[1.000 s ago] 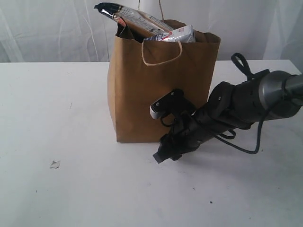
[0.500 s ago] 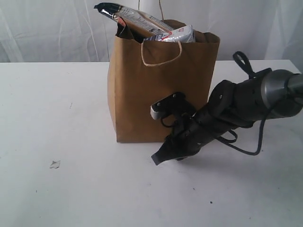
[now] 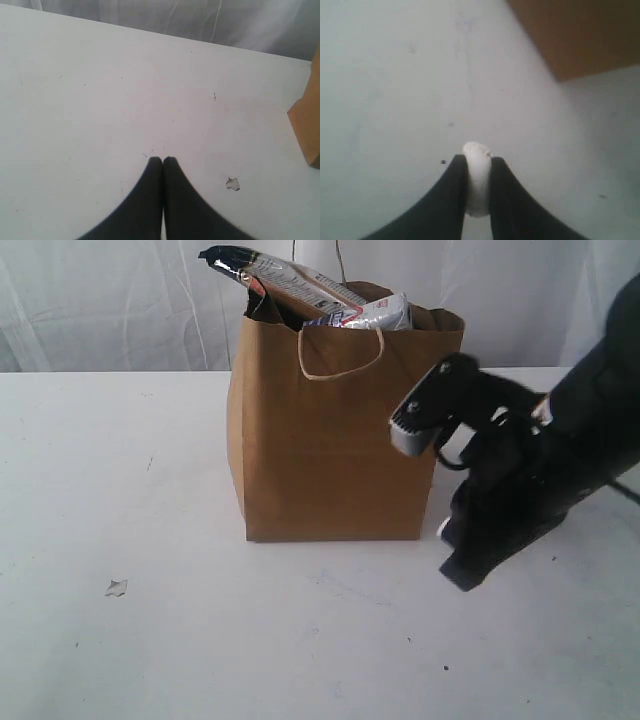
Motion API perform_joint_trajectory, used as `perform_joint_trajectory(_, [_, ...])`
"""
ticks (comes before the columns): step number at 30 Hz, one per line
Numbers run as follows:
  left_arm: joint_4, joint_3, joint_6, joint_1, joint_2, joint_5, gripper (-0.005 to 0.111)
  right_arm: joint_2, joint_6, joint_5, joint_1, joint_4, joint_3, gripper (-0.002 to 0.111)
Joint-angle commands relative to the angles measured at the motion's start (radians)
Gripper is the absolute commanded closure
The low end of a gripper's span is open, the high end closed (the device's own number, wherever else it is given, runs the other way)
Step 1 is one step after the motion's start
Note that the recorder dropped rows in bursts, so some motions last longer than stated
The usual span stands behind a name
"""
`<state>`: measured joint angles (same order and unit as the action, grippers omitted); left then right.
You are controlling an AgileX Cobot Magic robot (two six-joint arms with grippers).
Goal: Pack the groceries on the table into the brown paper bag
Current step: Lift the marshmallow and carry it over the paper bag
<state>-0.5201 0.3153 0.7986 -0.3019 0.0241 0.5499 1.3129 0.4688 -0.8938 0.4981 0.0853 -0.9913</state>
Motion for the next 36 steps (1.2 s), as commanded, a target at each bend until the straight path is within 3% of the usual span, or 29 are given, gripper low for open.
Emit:
perform_joint_trajectory(1, [-0.005, -0.004, 0.010, 0.001, -0.004, -0.003, 0.107, -0.145, -0.197, 0.088, -0.001, -0.290, -0.018, 0.095])
perform_joint_trajectory(6, [-0.005, -0.004, 0.010, 0.001, -0.004, -0.003, 0.107, -0.240, -0.494, 0.333, -0.001, -0.698, -0.024, 0.098])
perform_joint_trajectory(10, [-0.005, -0.004, 0.010, 0.001, -0.004, -0.003, 0.107, -0.232, -0.912, 0.572, -0.032, -1.011, -0.024, 0.098])
perform_joint_trajectory(12, [-0.005, -0.004, 0.010, 0.001, -0.004, -0.003, 0.107, -0.207, -1.084, 0.663, -0.064, -1.071, -0.024, 0.098])
perform_joint_trajectory(24, [-0.005, -0.004, 0.010, 0.001, -0.004, -0.003, 0.107, 0.077, -1.709, 1.358, -0.341, -1.055, -0.076, 0.098])
perform_joint_trajectory(31, [-0.005, -0.004, 0.010, 0.001, -0.004, -0.003, 0.107, 0.261, -1.860, 1.882, -0.405, -1.256, -0.137, 0.098])
perform_joint_trajectory(33, [-0.005, -0.004, 0.010, 0.001, -0.004, -0.003, 0.107, 0.294, -1.849, 1.955, -0.405, -1.301, -0.137, 0.098])
perform_joint_trajectory(36, [-0.005, -0.004, 0.010, 0.001, -0.004, -0.003, 0.107, 0.320, -1.841, 1.919, -0.405, -1.314, -0.137, 0.098])
